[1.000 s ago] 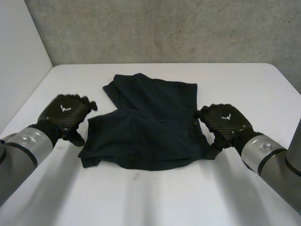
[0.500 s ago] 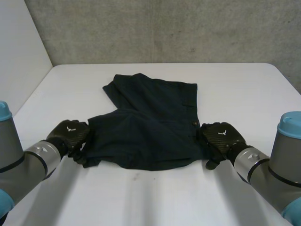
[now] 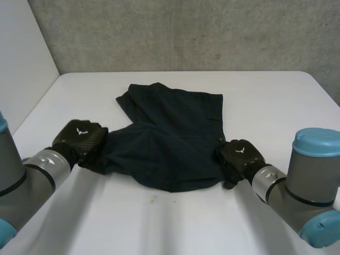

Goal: Fold the shorts.

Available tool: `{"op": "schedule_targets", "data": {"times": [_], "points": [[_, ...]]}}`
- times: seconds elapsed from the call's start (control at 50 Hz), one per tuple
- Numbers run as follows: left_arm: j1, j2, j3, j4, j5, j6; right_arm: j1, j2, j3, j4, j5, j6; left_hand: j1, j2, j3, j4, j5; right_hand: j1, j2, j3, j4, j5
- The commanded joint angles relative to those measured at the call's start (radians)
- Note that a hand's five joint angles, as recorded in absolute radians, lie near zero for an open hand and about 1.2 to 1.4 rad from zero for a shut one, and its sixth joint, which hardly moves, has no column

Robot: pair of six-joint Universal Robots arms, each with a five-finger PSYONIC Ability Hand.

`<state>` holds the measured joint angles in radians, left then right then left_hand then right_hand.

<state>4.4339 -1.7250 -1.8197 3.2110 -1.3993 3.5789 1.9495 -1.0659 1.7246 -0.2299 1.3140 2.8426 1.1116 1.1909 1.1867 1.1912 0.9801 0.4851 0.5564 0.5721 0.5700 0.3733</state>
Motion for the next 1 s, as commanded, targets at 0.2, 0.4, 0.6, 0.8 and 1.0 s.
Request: {"op": "schedule_targets", "data": {"times": [0.2, 0.4, 0.6, 0.8, 1.0], "points": [[0.007, 0.136, -0.102, -0.065, -0.001, 0.012, 0.029, -0.207, 0.003, 0.013, 0.036, -0.175, 0.285, 0.205, 0.21, 0.205, 0.242, 0.911, 0.84, 0.824, 0.826, 0.848], [0.002, 0.346, -0.245, -0.321, 0.002, 0.067, 0.026, -0.226, -0.068, 0.486, 0.039, -0.474, 0.285, 0.205, 0.21, 0.205, 0.242, 0.911, 0.84, 0.824, 0.826, 0.848], [-0.005, 0.383, -0.369, -0.433, 0.011, 0.126, 0.023, -0.27, -0.079, 0.805, 0.013, -0.617, 0.285, 0.205, 0.21, 0.205, 0.242, 0.911, 0.84, 0.824, 0.826, 0.848], [-0.001, 0.352, -0.32, -0.232, 0.002, 0.136, 0.026, -0.232, -0.008, 0.608, 0.01, -0.542, -0.889, -0.969, -0.965, -0.969, -0.932, 0.911, 0.84, 0.824, 0.826, 0.848], [0.038, 0.256, -0.141, 0.038, 0.039, 0.127, 0.017, -0.232, 0.056, 0.517, 0.008, -0.526, -0.851, -0.931, -0.926, -0.931, -0.894, 0.911, 0.84, 0.824, 0.826, 0.848]]}}
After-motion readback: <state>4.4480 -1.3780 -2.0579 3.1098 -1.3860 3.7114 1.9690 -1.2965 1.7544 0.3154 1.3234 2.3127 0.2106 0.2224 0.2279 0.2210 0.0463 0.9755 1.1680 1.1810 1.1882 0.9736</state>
